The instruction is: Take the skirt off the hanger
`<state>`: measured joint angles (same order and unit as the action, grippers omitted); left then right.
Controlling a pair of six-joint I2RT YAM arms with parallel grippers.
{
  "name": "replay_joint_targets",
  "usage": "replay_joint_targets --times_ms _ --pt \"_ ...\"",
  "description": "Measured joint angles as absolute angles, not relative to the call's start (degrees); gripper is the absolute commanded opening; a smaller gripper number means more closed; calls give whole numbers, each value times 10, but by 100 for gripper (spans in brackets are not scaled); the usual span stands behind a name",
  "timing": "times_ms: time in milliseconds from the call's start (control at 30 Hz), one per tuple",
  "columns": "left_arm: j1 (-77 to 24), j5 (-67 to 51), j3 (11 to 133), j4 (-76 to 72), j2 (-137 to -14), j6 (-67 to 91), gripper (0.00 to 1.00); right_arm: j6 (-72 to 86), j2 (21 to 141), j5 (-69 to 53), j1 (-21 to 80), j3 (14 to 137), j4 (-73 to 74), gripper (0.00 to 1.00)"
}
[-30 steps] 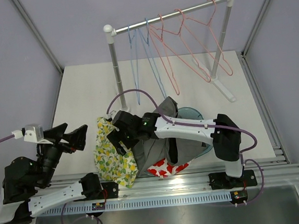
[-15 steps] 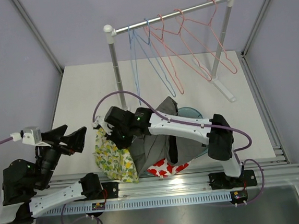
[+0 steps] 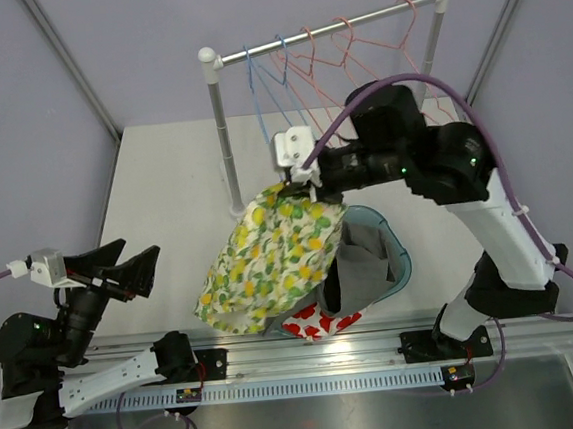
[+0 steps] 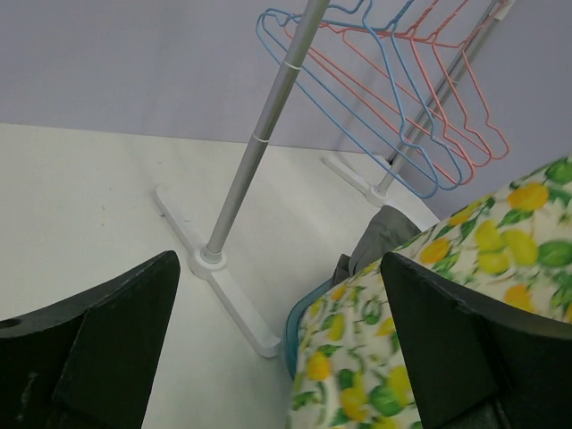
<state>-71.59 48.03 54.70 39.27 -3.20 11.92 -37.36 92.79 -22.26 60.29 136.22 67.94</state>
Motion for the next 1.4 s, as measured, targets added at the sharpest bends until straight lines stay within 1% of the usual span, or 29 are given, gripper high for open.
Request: replay_joint_targets --times_ms 100,167,267,433,633,800,1067,1100,1200,1233,1333,1367,1400 --pt "-716 477 547 392 -33 117 99 -396 896 -233 528 1366 707 0" --pt "-716 475 547 388 -36 113 99 -407 875 -241 500 1348 723 0" --pt "-716 472 547 377 -46 102 99 -421 814 -269 458 1259 728 0" --pt "-716 468 539 345 -76 79 99 -422 722 -289 391 1074 695 0" --pt "-716 460 533 324 -121 62 99 -402 711 -328 375 922 612 0" --pt "-716 451 522 314 -150 56 99 -376 725 -377 375 812 532 6" --pt "-716 437 505 311 -167 56 99 -434 721 -383 375 593 451 9" --pt "-716 437 503 311 -167 56 99 -439 717 -380 375 571 443 11" --pt "-716 437 493 307 -167 56 99 -446 703 -369 375 542 430 28" --pt "-716 437 487 304 -167 56 99 -448 697 -364 375 541 427 37" --pt "-716 436 466 302 -169 60 99 -449 667 -340 375 544 425 49" --pt "-716 435 461 303 -171 64 99 -449 657 -330 375 552 433 57" --pt "-716 434 458 303 -176 69 99 -447 647 -318 375 562 441 62"
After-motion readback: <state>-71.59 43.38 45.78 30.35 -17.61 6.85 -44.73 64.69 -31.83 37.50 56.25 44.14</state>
